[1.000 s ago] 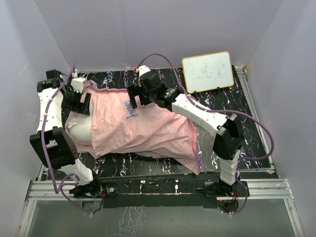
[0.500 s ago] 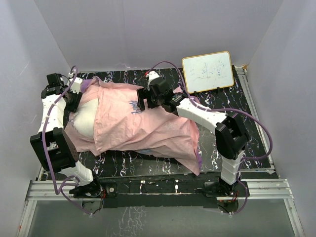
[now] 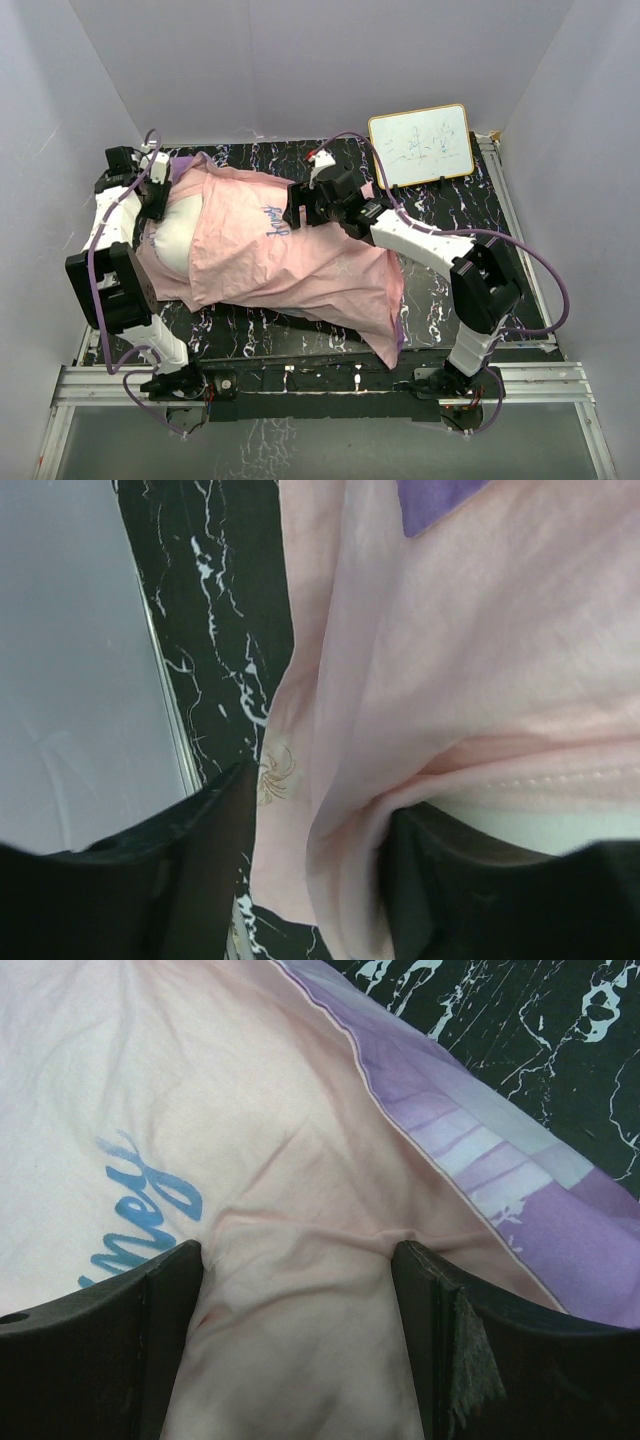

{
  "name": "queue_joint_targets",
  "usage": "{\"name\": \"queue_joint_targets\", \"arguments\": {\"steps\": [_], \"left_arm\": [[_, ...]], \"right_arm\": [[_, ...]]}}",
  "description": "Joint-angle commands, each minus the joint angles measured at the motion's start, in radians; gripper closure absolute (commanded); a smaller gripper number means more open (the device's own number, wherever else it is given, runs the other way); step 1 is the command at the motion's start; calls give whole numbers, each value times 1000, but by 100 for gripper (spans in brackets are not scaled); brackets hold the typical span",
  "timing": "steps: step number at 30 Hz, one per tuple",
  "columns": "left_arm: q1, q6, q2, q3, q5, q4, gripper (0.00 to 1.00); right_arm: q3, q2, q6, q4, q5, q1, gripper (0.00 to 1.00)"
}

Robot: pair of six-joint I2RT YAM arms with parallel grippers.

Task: Remove the pillowcase from the pillow

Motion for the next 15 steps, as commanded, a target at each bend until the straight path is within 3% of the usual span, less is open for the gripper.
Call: {"name": "queue_joint_targets", "arguments": {"steps": [1,3,5,11,15], "left_arm": [[-49,-20,58,40,-64,21,47],[-66,-30,88,52,-70,11,47],[-77,-40,114,65,-75,11,55],[-89,-82,153,174,-43,-24,99],[-92,-129,151,288,29,-87,100]], "right_arm": [[-89,-31,55,-136,-26,29,21],[-113,-54,67,-127,-27,42,21],[-138,-73,77,-126,-26,51,22],[-217,-166,100,-102,-34,69,22],[-248,-216,105,-96,-29,79,22]]}}
